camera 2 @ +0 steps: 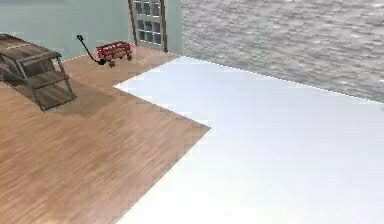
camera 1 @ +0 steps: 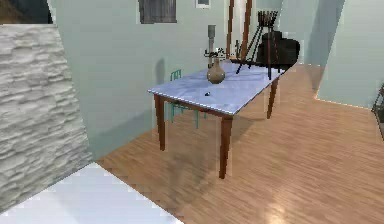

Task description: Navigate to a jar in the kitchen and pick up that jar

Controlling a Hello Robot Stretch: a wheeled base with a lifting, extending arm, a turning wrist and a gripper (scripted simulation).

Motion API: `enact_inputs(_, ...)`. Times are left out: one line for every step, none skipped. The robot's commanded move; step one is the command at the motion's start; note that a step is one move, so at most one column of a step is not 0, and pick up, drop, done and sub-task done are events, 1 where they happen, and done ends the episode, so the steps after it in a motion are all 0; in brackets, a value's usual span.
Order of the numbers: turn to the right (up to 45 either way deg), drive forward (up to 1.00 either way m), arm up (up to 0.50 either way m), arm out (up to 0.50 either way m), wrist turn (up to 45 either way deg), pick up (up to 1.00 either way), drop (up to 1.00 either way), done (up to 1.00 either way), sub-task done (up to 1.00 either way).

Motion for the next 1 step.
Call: enact_inputs(33.0, 0.0, 0.0, 0.0, 0.0, 0.0, 0.0, 0.0, 0.0)
